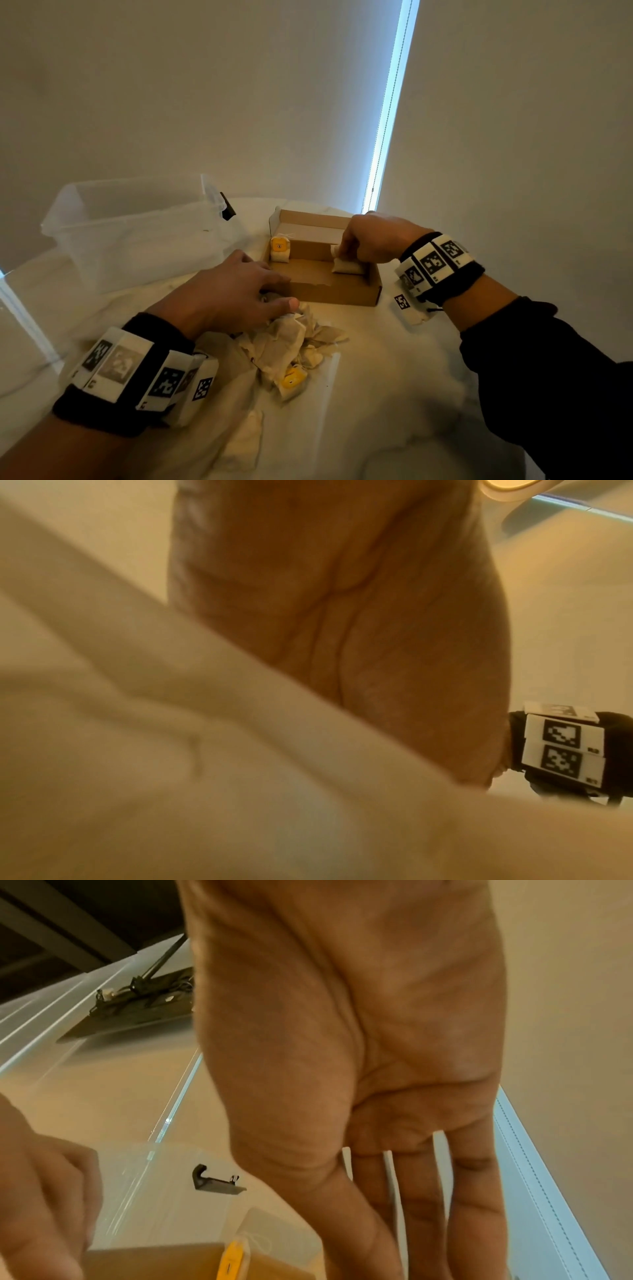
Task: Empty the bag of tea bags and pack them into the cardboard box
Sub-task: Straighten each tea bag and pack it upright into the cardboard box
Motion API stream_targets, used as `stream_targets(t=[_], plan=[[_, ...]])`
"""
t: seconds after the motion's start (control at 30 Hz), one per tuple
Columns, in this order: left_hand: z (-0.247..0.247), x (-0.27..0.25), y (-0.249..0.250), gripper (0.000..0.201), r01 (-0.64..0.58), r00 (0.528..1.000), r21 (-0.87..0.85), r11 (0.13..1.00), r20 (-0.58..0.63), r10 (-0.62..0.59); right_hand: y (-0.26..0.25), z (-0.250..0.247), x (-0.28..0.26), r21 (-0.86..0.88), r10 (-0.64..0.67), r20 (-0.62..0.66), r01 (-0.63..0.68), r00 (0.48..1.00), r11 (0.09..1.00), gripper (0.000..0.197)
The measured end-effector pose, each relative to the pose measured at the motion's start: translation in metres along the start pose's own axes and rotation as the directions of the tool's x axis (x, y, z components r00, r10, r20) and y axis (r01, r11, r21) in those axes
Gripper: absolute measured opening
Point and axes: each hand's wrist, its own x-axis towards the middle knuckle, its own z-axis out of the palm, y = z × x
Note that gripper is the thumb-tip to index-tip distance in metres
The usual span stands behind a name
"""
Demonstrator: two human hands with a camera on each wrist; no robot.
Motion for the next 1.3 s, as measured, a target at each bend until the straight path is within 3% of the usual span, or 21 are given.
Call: stream_targets(t=[0.2, 0.37, 0.63, 0.83, 0.93, 1.03, 1.2, 1.3], plan=[[0.000, 0.001, -0.001, 0.063, -0.009, 1.000, 0.005, 1.000, 0.002, 0.009, 0.003, 0.010, 0.008, -0.067, 0.007, 0.076, -0.002, 0.997, 0.998, 0.029], [0.001, 0.002, -0.003, 0.063, -0.010, 1.000, -0.006, 1.000, -0.003, 0.010, 0.007, 0.001, 0.008, -0.026, 0.018, 0.010, -0.018, 1.000, 0.999, 0.032], [0.000, 0.000, -0.001, 0.062, -0.007, 1.000, -0.006, 1.000, -0.012, 0.007, 0.003, 0.004, 0.007, -0.063, 0.010, 0.106, -0.003, 0.994, 0.998, 0.032], [0.001, 0.000, 0.000, 0.062, -0.005, 1.000, 0.000, 1.000, -0.004, 0.005, 0.007, -0.006, 0.010, -0.007, 0.026, -0.031, -0.027, 0.999, 1.000, 0.035], [0.001, -0.001, 0.000, 0.062, -0.003, 1.000, -0.002, 1.000, -0.007, 0.003, 0.007, -0.003, 0.011, 0.008, 0.033, -0.084, -0.032, 0.996, 0.999, 0.028], [0.000, -0.001, 0.002, 0.064, -0.004, 1.000, -0.001, 1.000, -0.010, 0.004, 0.007, 0.001, 0.009, 0.073, -0.003, -0.003, 0.004, 1.000, 0.997, 0.018], [0.000, 0.000, 0.003, 0.064, -0.007, 1.000, 0.013, 1.000, -0.008, 0.007, -0.002, 0.006, 0.005, 0.003, -0.045, 0.108, 0.045, 0.993, 0.999, 0.030], [-0.001, -0.001, 0.004, 0.063, -0.011, 1.000, 0.013, 1.000, -0.010, 0.011, -0.005, -0.008, 0.001, 0.022, -0.033, 0.109, 0.031, 0.994, 0.999, 0.036]])
